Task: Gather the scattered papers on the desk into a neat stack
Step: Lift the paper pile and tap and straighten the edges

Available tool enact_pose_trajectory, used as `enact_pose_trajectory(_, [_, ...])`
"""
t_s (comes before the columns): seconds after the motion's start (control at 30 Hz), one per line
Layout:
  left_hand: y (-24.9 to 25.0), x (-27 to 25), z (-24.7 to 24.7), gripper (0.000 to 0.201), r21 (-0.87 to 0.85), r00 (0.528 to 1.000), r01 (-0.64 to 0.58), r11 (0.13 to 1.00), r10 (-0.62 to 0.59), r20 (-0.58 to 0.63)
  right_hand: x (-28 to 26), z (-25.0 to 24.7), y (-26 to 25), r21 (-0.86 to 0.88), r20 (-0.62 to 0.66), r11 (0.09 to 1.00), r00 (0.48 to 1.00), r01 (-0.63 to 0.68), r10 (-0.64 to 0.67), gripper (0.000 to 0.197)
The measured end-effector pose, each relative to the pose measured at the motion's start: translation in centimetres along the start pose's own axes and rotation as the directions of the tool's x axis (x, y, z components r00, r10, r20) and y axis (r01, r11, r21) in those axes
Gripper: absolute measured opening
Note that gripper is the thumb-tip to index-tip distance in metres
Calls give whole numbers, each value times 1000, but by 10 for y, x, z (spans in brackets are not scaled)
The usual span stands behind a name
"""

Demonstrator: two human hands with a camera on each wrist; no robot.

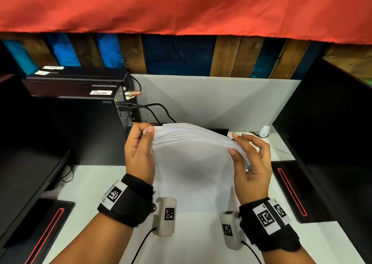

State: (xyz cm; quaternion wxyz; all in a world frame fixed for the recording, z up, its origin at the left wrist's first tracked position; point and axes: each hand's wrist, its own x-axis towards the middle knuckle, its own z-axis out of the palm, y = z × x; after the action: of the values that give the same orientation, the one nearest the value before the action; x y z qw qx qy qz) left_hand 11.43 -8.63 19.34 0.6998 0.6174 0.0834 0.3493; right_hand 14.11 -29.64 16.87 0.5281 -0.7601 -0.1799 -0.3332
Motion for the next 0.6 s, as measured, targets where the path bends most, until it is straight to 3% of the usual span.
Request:
enact_pose_trajectory(0.07, [1, -1, 0, 23, 6, 1000, -10, 1000, 10, -11, 1, -1, -1, 33, 5, 999, 1000, 14, -15, 32])
enact_pose_trajectory(0.3, [1, 0, -2, 26, -67, 999, -1, 998, -2, -43, 2, 0, -9, 177, -44, 979, 992, -105, 114, 34])
enact_pose_trajectory(0.47, [-6, -7, -7, 12, -65, 999, 14, 998, -11, 34, 0, -4, -8, 197, -50, 974, 990, -116, 128, 31])
enact_pose_trajectory(0.53, [-16, -14, -14, 46, -83, 996, 32, 996, -25, 86, -1, -5, -11, 209, -58, 967, 986, -143, 159, 33])
enact_pose_trajectory(0.6, [-29, -19, -20, 69, -71, 978, 148, 986, -135, 161, 0, -6, -16, 240, -67, 948, 971, -209, 231, 41])
